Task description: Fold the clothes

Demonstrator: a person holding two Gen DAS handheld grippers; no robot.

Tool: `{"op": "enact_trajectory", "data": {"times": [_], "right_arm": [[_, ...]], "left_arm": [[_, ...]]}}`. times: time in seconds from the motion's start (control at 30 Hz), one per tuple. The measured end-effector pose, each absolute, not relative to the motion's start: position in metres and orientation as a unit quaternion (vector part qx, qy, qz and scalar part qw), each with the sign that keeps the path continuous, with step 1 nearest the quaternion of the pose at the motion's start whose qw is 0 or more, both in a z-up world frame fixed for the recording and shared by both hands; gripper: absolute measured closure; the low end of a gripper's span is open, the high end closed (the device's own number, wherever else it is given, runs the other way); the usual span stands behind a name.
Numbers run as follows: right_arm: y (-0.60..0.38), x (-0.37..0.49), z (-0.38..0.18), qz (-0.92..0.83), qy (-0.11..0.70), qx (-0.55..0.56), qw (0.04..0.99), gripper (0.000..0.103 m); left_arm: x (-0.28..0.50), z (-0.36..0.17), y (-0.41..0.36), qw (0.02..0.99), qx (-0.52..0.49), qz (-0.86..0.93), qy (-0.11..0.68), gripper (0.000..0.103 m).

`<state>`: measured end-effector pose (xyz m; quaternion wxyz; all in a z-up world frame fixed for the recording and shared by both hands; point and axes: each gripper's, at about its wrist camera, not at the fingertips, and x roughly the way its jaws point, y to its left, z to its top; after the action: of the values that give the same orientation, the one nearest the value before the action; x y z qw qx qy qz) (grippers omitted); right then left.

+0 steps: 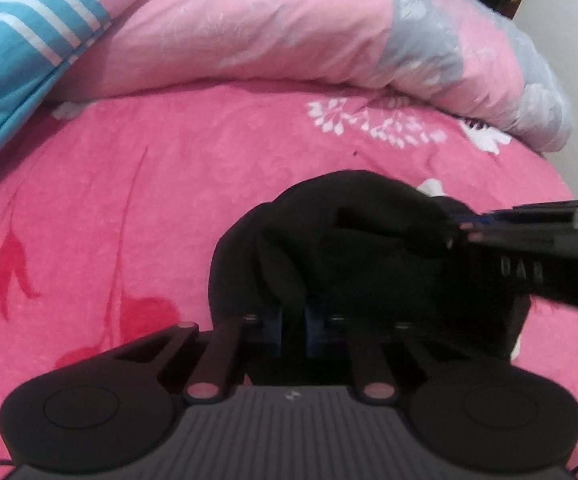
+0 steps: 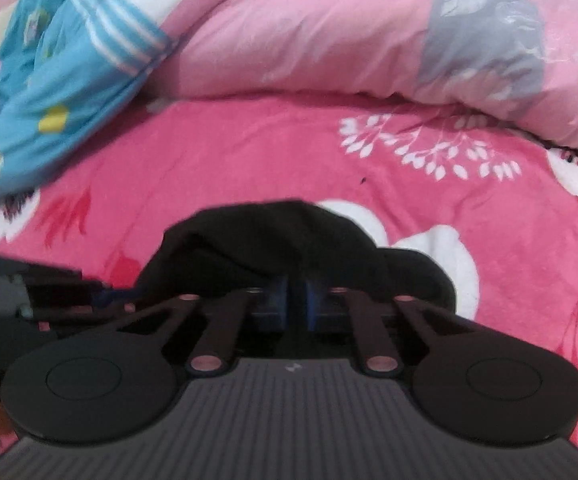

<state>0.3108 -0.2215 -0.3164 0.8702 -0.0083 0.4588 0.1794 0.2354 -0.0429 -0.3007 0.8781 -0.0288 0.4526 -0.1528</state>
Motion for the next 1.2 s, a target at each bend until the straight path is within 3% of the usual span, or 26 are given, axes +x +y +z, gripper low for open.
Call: {"op": "enact_trajectory", "data": {"times": [0.4,0.67,0.87,0.93,1.0,1.07,1.2], "right_arm": [[-0.269,0.187,-0.247,0.161,0.439,0.055,0.882,0.1],[-0.303,0.099,-0.286,0.103,0.535,0.051,0.837,0.1],[-0.317,0.079,-0.33,0.063,0.617,0.013,0.784,0.097],[-0.326,0.077,-0.321,0.043,0.622,0.023,0.781,0.097],[-0.335,0.077,-0.307,0.027,0.614,0.033,0.788,0.097],[-0.331,0.089,-0.286,0.036,0.581,0.03,0.813,0.091],[-0.299,0.137,-0.262,0.109,0.513,0.0,0.851,0.066]], "left_arm": [[0.166,-0.261,-0.06,0.876,-0.011,-0.262,0.405,0.094],[0.089,-0.29,-0.087,0.785,0.036,-0.362,0.501,0.093],[0.068,-0.303,-0.088,0.739,0.039,-0.385,0.551,0.079],[0.076,-0.293,-0.074,0.743,0.019,-0.384,0.548,0.061],[0.087,-0.282,-0.06,0.753,0.001,-0.376,0.54,0.058],[0.097,-0.273,-0.051,0.768,-0.01,-0.362,0.529,0.057],[0.122,-0.277,-0.049,0.796,-0.012,-0.329,0.509,0.055]]}}
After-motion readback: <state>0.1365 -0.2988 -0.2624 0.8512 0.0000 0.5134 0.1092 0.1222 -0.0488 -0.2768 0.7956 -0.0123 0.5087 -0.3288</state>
